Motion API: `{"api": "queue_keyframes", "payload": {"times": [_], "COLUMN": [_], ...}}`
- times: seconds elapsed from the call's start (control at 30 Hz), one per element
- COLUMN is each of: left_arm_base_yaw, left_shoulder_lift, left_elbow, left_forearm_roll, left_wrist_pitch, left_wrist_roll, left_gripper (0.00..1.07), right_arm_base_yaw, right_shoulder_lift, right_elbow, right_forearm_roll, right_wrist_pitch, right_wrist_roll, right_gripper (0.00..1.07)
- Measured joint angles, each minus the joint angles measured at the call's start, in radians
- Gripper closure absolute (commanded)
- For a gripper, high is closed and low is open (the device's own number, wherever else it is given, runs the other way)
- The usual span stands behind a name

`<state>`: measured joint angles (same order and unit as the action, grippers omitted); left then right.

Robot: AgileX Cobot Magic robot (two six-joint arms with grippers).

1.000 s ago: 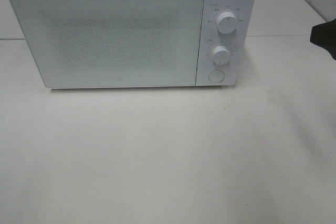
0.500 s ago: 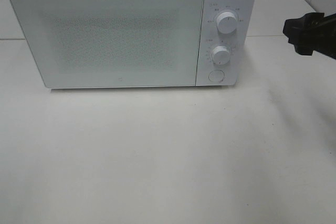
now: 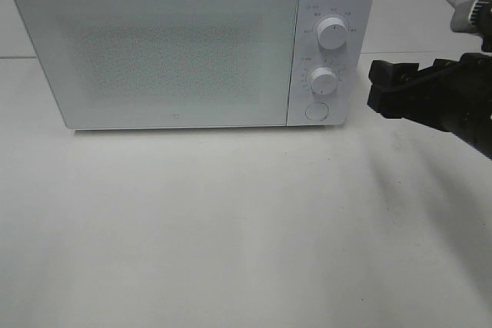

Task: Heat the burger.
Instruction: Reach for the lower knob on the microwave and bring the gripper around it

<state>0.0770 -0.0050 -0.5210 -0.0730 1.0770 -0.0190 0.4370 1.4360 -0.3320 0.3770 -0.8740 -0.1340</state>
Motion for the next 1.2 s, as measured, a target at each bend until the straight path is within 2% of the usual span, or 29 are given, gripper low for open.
{"api": "queue_keyframes", "payload": {"times": [0.07,0.17,0.23,0.27,0.33,0.47,0.67,0.83,1.2], "left_arm_base_yaw": [0.000,0.000,0.000,0.000,0.000,0.000,0.000,0.000,0.000], "left_shoulder_lift": [0.000,0.000,0.000,0.000,0.000,0.000,0.000,0.000,0.000], "left_elbow": [0.000,0.000,0.000,0.000,0.000,0.000,0.000,0.000,0.000], "left_forearm_roll": [0.000,0.000,0.000,0.000,0.000,0.000,0.000,0.000,0.000], "left_wrist_pitch": [0.000,0.000,0.000,0.000,0.000,0.000,0.000,0.000,0.000], "left_wrist_roll": [0.000,0.000,0.000,0.000,0.000,0.000,0.000,0.000,0.000], "left_gripper": [0.09,0.09,0.09,0.09,0.09,0.09,0.09,0.09,0.09], "right_arm_base_yaw": [0.017,0.103,0.121,0.165,0.187,0.284,0.385,0.422,0.422], "right_shoulder_lift": [0.011,0.067,0.079,0.109,0.123,0.179,0.220,0.262,0.298], "right_elbow": [0.000,0.000,0.000,-0.001,-0.001,-0.001,-0.002,-0.016,-0.057], "right_forearm_roll": [0.021,0.140,0.166,0.231,0.256,0.400,0.543,0.579,0.578], "right_wrist_pitch": [-0.013,-0.089,-0.107,-0.153,-0.171,-0.278,-0.330,-0.334,-0.337], "right_wrist_roll": [-0.013,-0.056,-0.070,-0.097,-0.111,-0.170,-0.176,-0.176,-0.176], "right_gripper": [0.32,0.32,0.32,0.32,0.32,0.32,0.32,0.32,0.32]}}
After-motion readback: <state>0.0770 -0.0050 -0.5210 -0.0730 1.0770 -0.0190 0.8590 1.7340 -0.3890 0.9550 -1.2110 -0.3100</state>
